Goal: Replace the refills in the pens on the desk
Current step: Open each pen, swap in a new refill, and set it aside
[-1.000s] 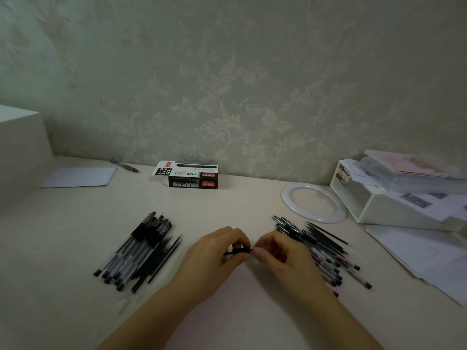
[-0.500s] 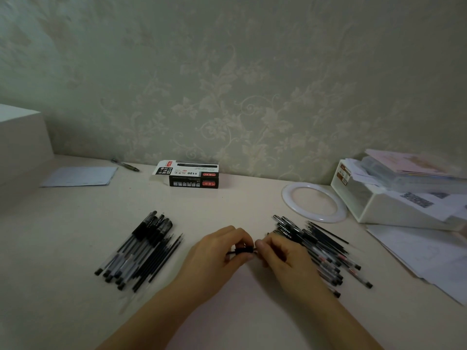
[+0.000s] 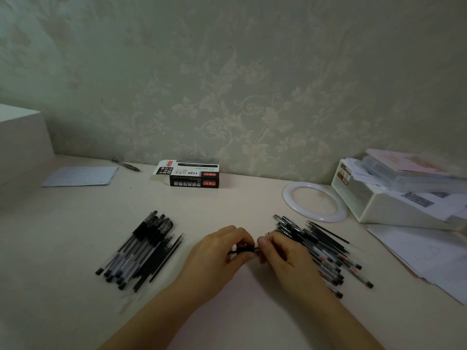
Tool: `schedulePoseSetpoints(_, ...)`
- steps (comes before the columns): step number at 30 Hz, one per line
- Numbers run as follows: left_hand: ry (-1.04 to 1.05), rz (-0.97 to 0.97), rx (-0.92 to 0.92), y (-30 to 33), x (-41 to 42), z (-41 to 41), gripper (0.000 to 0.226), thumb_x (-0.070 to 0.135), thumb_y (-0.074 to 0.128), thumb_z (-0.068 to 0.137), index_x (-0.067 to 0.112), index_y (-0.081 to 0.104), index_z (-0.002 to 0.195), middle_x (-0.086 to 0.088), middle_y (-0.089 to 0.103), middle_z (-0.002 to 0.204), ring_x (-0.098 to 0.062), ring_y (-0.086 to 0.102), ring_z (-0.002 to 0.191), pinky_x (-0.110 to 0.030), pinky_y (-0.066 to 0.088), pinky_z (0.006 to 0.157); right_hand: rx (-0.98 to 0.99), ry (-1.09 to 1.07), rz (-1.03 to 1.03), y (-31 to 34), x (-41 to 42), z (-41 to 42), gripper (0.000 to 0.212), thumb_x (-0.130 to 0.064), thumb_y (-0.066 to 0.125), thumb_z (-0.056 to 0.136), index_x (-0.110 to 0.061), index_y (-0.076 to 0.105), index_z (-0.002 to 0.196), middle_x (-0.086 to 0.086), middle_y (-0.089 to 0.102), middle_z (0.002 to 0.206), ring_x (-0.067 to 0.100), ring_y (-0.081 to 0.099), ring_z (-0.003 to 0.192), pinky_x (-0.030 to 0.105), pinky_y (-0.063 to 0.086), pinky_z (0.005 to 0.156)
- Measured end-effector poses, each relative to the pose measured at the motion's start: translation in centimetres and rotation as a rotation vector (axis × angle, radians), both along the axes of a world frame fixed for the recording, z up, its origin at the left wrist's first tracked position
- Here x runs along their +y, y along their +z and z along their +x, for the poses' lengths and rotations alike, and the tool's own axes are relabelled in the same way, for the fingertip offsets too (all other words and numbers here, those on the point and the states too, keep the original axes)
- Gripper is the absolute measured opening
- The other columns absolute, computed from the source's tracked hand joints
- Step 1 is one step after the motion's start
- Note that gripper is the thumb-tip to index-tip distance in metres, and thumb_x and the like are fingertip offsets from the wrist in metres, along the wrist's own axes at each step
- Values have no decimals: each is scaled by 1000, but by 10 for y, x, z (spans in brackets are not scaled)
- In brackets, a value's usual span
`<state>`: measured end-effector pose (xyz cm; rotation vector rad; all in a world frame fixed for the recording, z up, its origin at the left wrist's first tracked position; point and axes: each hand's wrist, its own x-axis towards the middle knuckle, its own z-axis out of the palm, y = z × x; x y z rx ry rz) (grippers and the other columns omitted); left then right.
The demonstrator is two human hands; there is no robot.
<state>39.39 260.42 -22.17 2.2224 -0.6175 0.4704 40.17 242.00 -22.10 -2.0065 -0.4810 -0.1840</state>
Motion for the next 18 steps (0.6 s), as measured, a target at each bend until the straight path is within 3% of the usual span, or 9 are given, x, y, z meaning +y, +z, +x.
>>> schedulePoseSetpoints(4, -23, -38, -2, 3, 0, -1, 6, 29, 65, 90, 30, 67, 95, 16, 59, 85, -7, 58, 77, -17, 48, 65, -1, 57, -1, 1, -1, 1, 21, -36, 56, 95, -26, 63, 78, -6, 61, 68, 2, 51, 62, 15, 40, 60)
schedulePoseSetpoints(8, -36, -22, -43, 7, -2, -2, 11, 19, 65, 91, 22, 72, 100, 14, 60, 85, -1, 56, 76, -5, 39, 68, 14, 73, 50, 3, -2, 1, 28, -24, 55, 99, -32, 60, 73, -10, 53, 64, 1, 46, 61, 15, 36, 59)
schedulePoseSetpoints(14, 28, 1, -72, 8, 0, -2, 8, 22, 67, 90, 24, 71, 97, 14, 59, 88, -4, 56, 75, -19, 49, 69, -13, -42, 58, 0, 1, -1, 21, -30, 59, 95, -29, 68, 77, -8, 61, 67, 2, 54, 63, 13, 39, 60)
schedulePoseSetpoints(18, 164, 16, -45, 5, 7, 2, 9, 26, 66, 90, 27, 69, 98, 16, 59, 88, -4, 56, 74, -20, 50, 69, -208, -203, -305, -4, -5, 3, 15, -38, 68, 88, -24, 72, 89, -13, 58, 84, 4, 54, 80, 17, 43, 71)
